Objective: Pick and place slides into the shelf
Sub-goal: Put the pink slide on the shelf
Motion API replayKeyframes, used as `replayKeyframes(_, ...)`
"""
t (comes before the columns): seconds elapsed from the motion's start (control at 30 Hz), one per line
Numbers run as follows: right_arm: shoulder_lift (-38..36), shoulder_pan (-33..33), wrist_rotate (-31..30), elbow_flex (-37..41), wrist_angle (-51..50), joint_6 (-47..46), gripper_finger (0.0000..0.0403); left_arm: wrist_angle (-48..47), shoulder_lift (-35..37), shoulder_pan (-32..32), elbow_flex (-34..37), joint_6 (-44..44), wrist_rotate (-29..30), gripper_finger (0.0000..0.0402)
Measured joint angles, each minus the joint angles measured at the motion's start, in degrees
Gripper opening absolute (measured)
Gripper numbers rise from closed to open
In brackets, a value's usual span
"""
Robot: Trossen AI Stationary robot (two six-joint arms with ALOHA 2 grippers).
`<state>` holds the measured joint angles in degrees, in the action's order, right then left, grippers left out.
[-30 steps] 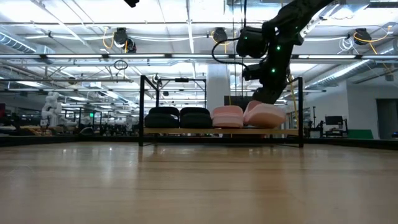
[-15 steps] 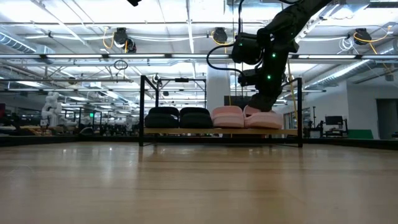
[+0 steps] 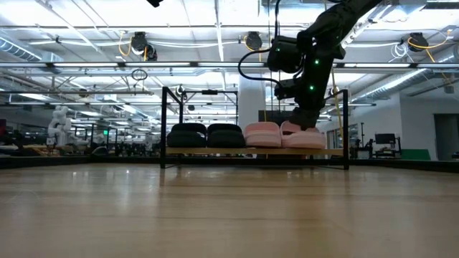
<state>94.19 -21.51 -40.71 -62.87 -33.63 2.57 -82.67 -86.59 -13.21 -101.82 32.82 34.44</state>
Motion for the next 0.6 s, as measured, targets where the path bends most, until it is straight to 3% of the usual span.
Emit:
replayKeyframes(0.37, 0.0, 0.3, 0.0, 0.0, 0.0, 4.2, 0.0052, 0.0, 0.0, 0.0, 0.0, 0.0, 0.0, 0.0150)
replayKeyframes(0.6, 0.0, 0.3, -4.6, 0.0, 0.3, 7.7, 0.0079, 0.0, 0.0, 0.0, 0.0, 0.1, 0.0, 0.0150)
